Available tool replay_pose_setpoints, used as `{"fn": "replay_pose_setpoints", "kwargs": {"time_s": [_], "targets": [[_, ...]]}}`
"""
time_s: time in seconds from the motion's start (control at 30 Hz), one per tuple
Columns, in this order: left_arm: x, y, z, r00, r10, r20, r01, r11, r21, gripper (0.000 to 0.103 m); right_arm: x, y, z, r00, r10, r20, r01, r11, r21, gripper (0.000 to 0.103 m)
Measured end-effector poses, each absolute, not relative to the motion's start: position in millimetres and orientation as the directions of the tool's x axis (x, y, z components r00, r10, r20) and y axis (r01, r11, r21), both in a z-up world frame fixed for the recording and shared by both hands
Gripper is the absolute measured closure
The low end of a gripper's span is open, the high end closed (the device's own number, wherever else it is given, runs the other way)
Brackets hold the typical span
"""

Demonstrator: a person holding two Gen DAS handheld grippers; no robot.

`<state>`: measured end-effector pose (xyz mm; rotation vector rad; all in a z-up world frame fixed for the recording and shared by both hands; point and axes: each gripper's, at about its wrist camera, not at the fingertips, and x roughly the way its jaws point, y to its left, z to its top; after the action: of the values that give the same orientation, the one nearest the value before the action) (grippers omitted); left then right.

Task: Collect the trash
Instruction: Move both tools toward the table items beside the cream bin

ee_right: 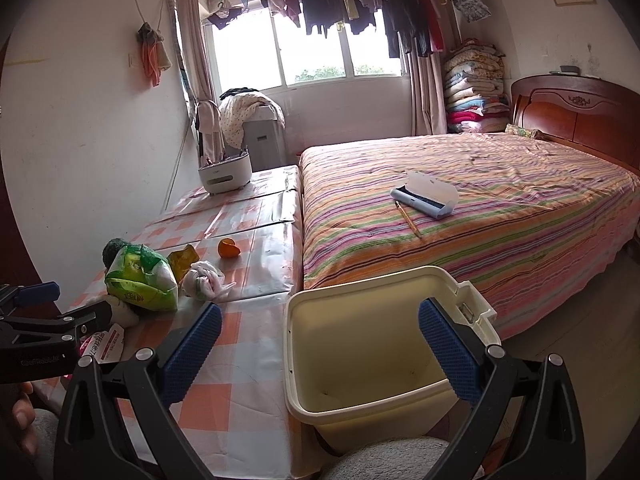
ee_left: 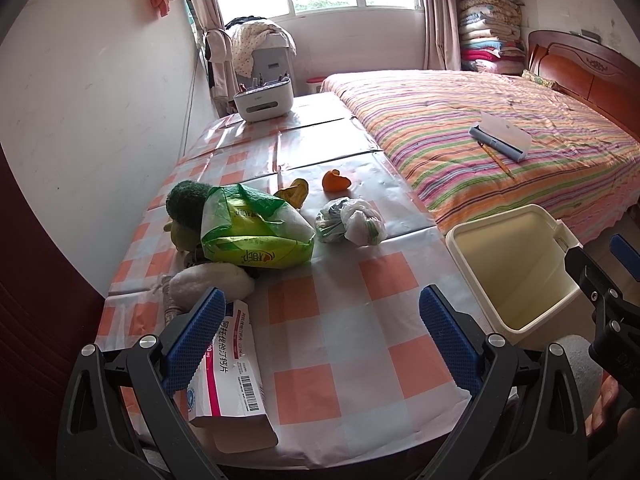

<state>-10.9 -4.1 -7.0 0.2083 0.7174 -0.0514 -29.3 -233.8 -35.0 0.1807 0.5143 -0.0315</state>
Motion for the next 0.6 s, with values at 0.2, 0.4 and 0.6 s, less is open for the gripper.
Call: {"fn": "replay_pose_setpoints", "kwargs": {"time_s": [0.2,0.4,0.6], "targets": [[-9.5,-0.3,-7.9,0.749,0.027,-0.662,0.114,0.979,0.169,0.007,-26.5,-232.3,-38.0,0.861,0.042,-0.508,0.060,0.981,0.182,0.007],[-8.5,5.5,-9.6,0.744,0.030,-0.667,0.106,0.981,0.163,0.007,-24.6,-229.3,-40.2,0.855,0.045,-0.517,0.055,0.983,0.176,0.007],[-7.1,9.6,-11.2,0.741,0.034,-0.671,0.099,0.982,0.159,0.007,-21.5,-227.8,-42.4,0.850,0.053,-0.524,0.051,0.982,0.181,0.007]]}}
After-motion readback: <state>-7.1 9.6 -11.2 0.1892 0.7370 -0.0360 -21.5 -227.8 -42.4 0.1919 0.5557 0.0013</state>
